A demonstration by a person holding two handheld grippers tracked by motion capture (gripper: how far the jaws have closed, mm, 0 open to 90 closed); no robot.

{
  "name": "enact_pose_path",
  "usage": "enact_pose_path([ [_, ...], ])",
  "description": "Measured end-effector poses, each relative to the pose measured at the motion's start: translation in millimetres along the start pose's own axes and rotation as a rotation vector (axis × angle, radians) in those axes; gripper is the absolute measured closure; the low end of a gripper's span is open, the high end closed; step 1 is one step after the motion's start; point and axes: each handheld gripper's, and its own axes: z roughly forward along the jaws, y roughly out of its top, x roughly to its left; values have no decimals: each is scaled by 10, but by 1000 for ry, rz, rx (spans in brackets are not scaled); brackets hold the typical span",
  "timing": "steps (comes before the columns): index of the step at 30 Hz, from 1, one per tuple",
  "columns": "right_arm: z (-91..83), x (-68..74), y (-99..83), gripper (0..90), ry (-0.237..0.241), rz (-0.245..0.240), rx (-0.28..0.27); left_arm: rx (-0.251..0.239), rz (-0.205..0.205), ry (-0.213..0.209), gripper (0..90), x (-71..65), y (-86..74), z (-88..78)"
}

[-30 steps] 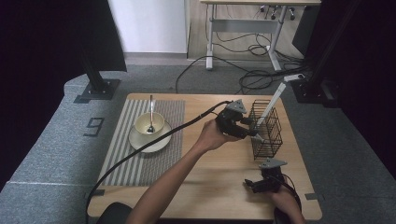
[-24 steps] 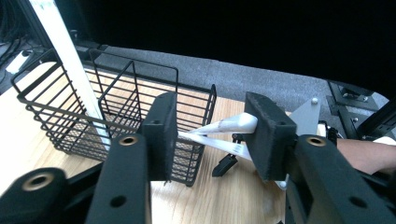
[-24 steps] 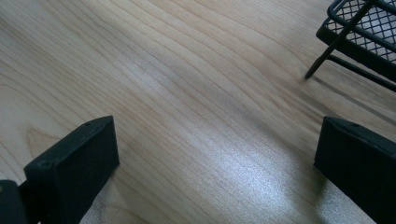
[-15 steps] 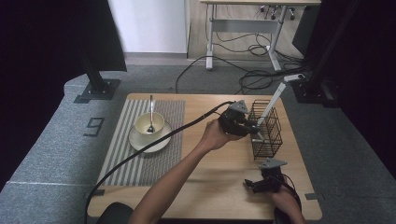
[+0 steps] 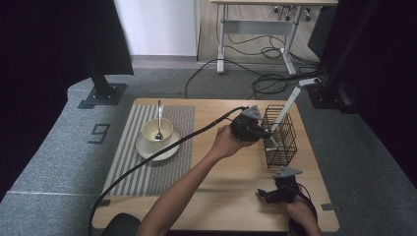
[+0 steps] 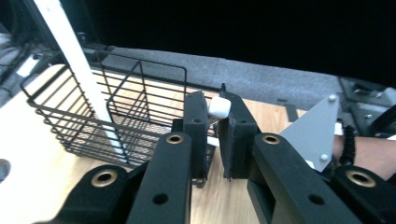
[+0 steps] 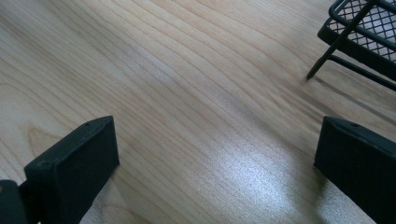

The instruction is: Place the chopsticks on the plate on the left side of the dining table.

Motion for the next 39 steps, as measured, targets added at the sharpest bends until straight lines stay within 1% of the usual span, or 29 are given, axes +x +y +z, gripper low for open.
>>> enact_pose_path([
  [2, 0, 0, 0, 0, 0, 0, 0, 3, 15, 15, 821, -9, 4, -13],
  [5, 0, 0, 0, 0, 0, 0, 0, -2, 20, 5, 827, -14, 8, -39],
  [9, 0, 1, 0, 0, 1, -1, 0, -3, 45, 12, 828, -48, 26, -99],
  [13, -2, 1, 0, 0, 3, -2, 1, -17, 56, 8, 829, -85, 53, -184],
  [15, -2, 1, 0, 0, 3, -2, 1, -29, 53, -2, 829, -102, 69, -240],
  [20, -2, 3, 0, 0, 1, -3, 1, -47, 63, 6, 830, -134, 91, -382],
  [26, -1, 3, 0, 0, 1, -4, 2, -67, 36, 26, 831, -142, 106, -554],
  [29, -1, 4, 0, 0, 1, -4, 2, -71, 31, 40, 831, -155, 131, -634],
  [32, -2, 5, 0, 0, 2, -2, 3, -87, 2, 43, 831, -159, 155, -733],
  [39, -2, 7, 1, 0, 1, 0, 2, -116, -27, 57, 831, -133, 157, -961],
])
